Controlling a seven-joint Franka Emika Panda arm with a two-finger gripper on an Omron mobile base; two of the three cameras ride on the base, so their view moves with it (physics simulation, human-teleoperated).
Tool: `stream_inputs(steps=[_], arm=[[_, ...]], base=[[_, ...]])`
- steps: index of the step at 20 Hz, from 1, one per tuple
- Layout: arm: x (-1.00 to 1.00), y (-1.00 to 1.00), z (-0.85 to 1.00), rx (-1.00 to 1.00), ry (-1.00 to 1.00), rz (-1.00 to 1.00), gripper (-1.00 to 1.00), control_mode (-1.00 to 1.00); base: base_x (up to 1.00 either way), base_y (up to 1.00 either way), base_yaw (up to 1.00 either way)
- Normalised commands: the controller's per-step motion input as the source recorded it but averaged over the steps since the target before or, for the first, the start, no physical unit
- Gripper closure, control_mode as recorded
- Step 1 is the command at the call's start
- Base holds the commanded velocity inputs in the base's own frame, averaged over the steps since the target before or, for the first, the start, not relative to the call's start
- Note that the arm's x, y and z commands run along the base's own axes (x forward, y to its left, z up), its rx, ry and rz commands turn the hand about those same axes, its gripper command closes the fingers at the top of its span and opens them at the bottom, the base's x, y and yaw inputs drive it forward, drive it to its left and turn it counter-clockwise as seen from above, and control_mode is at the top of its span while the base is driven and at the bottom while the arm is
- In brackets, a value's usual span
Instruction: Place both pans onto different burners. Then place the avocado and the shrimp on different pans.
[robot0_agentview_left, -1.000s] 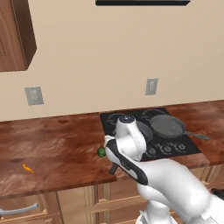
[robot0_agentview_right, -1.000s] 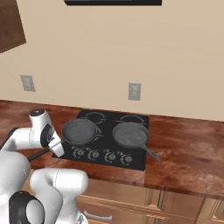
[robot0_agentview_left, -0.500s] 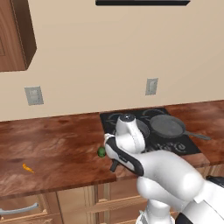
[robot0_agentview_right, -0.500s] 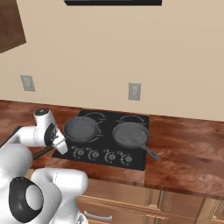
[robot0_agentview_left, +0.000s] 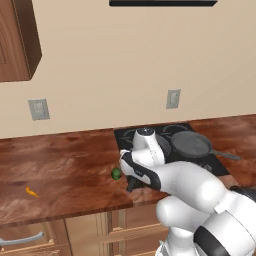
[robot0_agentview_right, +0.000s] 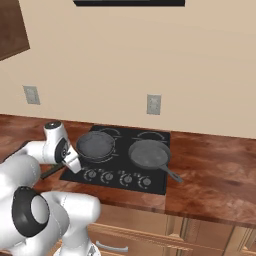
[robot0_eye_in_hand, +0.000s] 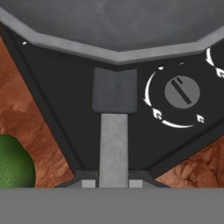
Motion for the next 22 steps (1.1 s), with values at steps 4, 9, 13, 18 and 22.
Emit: stream_inputs(steps=[4, 9, 13, 18, 22], arm=[[0.03, -0.01, 0.0, 0.0, 0.0, 0.0, 1.0, -1.0], [-0.22, 0.32, 0.0, 0.0, 0.0, 0.01, -1.0, -1.0], [-0.45, 0.19, 0.0, 0.0, -0.01, 0.02, -1.0, -1.0], [-0.3, 0.0, 0.01, 0.0, 0.0, 0.02, -1.0, -1.0], [-0.11, 0.0, 0.0, 0.0, 0.0, 0.01, -1.0, -1.0]], base=[[0.0, 0.0, 0.0], [0.0, 0.0, 0.0], [0.0, 0.0, 0.0], [0.0, 0.0, 0.0], [0.0, 0.0, 0.0]])
